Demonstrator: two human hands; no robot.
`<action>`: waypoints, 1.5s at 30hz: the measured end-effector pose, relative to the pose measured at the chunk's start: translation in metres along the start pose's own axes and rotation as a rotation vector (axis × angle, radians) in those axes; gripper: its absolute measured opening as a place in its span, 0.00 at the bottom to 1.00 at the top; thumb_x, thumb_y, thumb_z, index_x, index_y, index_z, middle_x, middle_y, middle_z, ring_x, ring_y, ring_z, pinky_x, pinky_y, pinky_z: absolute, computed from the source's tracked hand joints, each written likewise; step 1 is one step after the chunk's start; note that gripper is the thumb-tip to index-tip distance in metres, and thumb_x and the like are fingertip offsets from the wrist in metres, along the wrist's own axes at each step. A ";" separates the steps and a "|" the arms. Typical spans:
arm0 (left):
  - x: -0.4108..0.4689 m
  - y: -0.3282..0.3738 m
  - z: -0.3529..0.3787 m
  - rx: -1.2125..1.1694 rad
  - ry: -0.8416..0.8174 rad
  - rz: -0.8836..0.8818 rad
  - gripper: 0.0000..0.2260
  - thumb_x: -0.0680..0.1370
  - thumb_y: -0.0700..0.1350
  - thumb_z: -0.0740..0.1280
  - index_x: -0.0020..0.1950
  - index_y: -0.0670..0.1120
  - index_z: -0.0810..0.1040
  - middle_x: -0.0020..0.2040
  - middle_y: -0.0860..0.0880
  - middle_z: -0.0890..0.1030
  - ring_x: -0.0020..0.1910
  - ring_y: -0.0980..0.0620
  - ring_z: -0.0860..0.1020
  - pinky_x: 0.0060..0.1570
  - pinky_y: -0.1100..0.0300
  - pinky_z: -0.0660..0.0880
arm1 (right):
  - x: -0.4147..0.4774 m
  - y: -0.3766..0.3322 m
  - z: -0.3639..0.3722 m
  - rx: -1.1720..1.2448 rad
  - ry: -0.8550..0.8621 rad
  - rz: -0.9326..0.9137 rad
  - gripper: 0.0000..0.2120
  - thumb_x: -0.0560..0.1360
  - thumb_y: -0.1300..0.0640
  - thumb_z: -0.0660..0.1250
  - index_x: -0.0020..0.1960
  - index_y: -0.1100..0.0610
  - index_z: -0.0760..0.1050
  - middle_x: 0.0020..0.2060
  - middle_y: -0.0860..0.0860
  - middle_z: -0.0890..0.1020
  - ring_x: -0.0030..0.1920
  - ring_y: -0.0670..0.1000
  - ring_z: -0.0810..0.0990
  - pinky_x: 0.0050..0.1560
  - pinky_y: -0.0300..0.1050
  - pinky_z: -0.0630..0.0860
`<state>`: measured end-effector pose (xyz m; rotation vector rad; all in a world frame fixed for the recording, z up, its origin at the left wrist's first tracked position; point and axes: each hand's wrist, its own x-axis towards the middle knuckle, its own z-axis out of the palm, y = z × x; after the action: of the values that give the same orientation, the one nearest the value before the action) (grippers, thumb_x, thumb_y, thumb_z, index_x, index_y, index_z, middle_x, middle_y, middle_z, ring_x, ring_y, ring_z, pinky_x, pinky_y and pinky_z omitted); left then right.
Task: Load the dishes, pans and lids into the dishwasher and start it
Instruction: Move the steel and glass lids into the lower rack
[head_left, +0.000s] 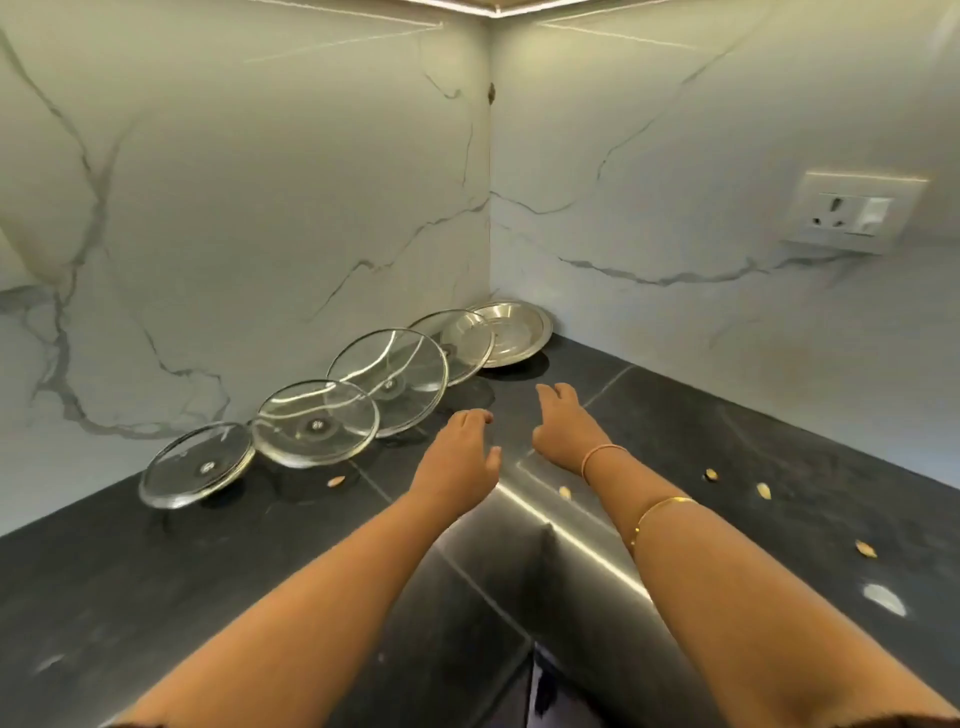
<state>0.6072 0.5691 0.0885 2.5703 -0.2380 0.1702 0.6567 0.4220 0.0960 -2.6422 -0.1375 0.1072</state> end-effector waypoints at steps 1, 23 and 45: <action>0.022 -0.001 0.005 -0.003 -0.004 -0.017 0.21 0.78 0.45 0.62 0.70 0.44 0.65 0.69 0.46 0.67 0.66 0.49 0.69 0.64 0.58 0.65 | 0.024 0.007 -0.005 0.013 -0.015 0.012 0.29 0.76 0.63 0.56 0.75 0.61 0.53 0.75 0.59 0.50 0.70 0.63 0.63 0.68 0.52 0.63; 0.268 -0.058 0.120 0.414 -0.156 -0.386 0.23 0.78 0.45 0.61 0.72 0.49 0.61 0.76 0.37 0.40 0.74 0.35 0.39 0.73 0.42 0.43 | 0.297 0.087 0.039 -0.085 -0.220 0.059 0.56 0.69 0.68 0.72 0.75 0.40 0.35 0.73 0.69 0.47 0.64 0.65 0.71 0.57 0.53 0.73; 0.236 -0.053 0.089 0.318 0.227 0.216 0.16 0.65 0.34 0.72 0.51 0.45 0.84 0.48 0.47 0.84 0.36 0.48 0.83 0.28 0.61 0.77 | 0.304 0.087 0.037 -0.106 -0.230 0.157 0.58 0.67 0.66 0.75 0.76 0.51 0.32 0.76 0.58 0.47 0.70 0.64 0.64 0.62 0.55 0.70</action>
<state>0.8549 0.5336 0.0264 2.8019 -0.4317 0.6216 0.9611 0.3988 0.0069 -2.7364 -0.0120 0.4688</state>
